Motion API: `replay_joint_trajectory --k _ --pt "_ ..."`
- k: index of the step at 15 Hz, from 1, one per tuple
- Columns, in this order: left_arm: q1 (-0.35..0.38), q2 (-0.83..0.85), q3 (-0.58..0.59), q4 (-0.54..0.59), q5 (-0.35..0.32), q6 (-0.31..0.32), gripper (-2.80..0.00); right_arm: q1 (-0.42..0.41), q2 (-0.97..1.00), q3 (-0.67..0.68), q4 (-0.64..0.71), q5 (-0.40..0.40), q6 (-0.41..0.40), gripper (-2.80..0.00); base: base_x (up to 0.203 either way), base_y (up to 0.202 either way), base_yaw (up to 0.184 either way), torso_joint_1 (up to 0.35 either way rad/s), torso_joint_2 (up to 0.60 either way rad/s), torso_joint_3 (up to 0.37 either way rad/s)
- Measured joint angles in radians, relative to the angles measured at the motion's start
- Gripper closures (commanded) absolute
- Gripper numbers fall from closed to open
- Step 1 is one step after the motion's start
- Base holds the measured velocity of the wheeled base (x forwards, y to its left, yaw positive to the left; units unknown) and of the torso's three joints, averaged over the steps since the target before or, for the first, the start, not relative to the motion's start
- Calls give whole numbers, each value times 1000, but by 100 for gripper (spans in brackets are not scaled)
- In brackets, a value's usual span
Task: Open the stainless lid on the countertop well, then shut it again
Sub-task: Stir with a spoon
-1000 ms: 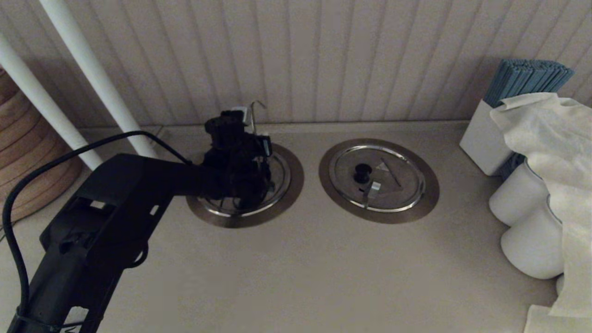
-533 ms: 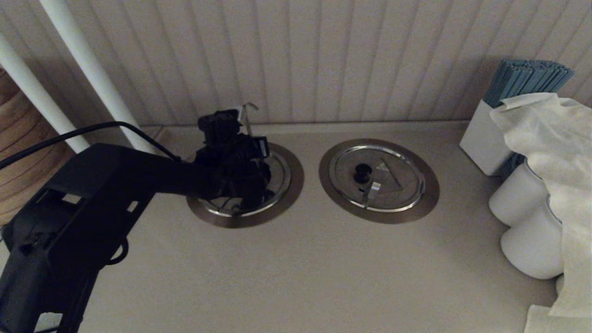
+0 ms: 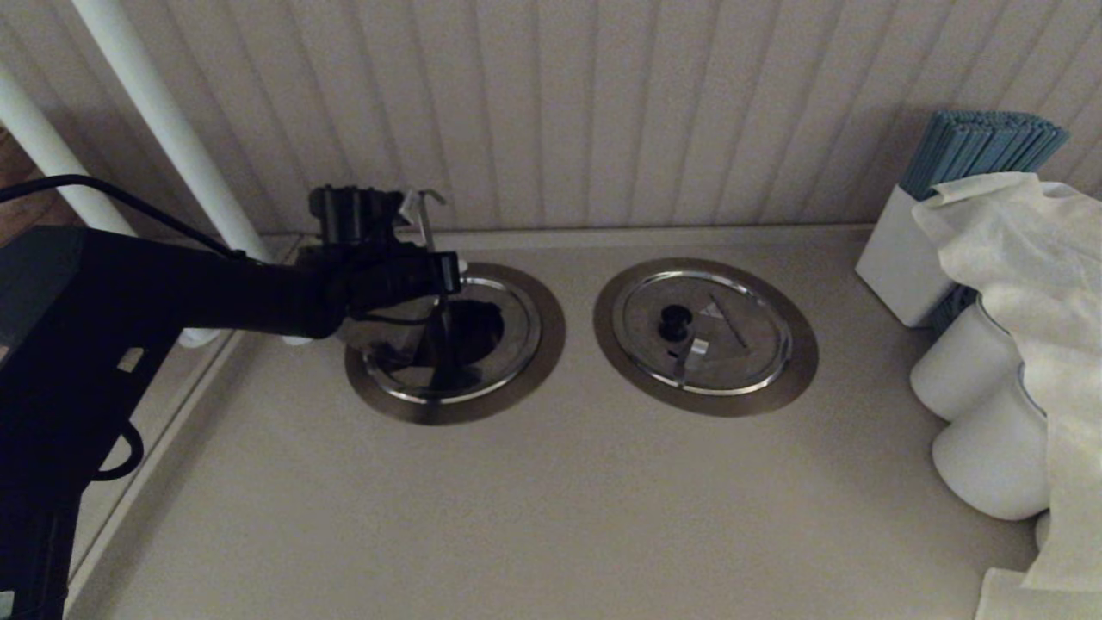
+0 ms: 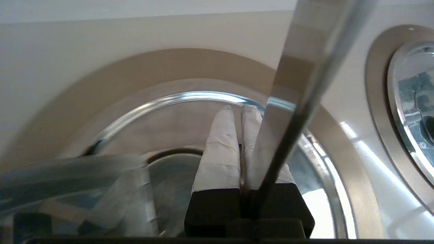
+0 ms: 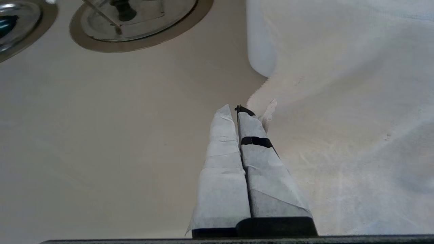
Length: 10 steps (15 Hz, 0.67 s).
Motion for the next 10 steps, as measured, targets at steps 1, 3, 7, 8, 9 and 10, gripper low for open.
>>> replay_joint_trajectory --k 1,3,7,8,9,10 --pt "5 -3 0 2 3 16 0 0 0 0 0 0 0 0 0 0 0 0 0 0" --pt "9 8 -11 0 14 54 0 0 0 0 0 0 0 0 0 0 0 0 0 0" --pt "4 89 -84 -119 126 52 0 0 0 0 0 0 0 0 0 0 0 0 0 0" --pt "-1 119 -116 -162 167 44 0 0 0 0 0 0 0 0 0 0 0 0 0 0" --pt "-10 152 -158 -201 215 24 0 0 0 0 0 0 0 0 0 0 0 0 0 0" --pt "-22 181 -188 -222 254 10 0 0 0 0 0 0 0 0 0 0 0 0 0 0"
